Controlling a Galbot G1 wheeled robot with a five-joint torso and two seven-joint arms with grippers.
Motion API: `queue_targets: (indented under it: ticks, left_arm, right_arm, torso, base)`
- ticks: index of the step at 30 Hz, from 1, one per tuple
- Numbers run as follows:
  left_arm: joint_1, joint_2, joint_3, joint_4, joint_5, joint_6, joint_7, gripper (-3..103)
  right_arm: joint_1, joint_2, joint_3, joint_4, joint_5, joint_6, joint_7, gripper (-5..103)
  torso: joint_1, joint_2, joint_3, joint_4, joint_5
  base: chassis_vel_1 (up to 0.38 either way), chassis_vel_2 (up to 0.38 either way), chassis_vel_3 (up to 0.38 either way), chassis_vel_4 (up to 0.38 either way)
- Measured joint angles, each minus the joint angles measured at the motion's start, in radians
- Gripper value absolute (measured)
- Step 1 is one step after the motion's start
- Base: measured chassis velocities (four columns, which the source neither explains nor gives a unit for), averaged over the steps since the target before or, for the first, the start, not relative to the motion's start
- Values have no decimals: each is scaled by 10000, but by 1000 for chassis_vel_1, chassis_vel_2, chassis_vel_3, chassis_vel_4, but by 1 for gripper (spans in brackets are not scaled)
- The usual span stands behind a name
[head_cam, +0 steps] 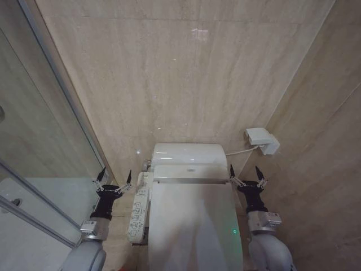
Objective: Open the toilet lid, clean the toilet bowl with a toilet brush, close the toilet lid, and flush.
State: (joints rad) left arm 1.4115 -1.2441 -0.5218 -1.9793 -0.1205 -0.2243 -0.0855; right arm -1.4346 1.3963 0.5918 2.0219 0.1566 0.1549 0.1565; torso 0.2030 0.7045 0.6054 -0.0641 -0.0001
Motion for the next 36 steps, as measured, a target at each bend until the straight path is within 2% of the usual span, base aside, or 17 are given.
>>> queue_targets:
  ticks: [9, 17, 36]
  left_arm:
    - [177, -309, -471, -21, -271, -7, 67, 100]
    - [250, -419, -378, -179, -307, 145, 14, 100]
    - [221, -401, -276, -176, -243, 112, 108, 100]
  right_arm:
    - [0, 0, 0, 0, 0, 0, 0, 100]
    - [0, 0, 0, 0, 0, 0, 0, 100]
    - [0, 0, 0, 0, 0, 0, 0, 100]
  torso:
    - [0, 0, 0, 1, 0]
    - [0, 0, 0, 1, 1]
    - [0, 0, 0, 1, 1]
  base:
    - [0, 0, 0, 0]
    - [0, 0, 0, 0]
    - [0, 0, 0, 0]
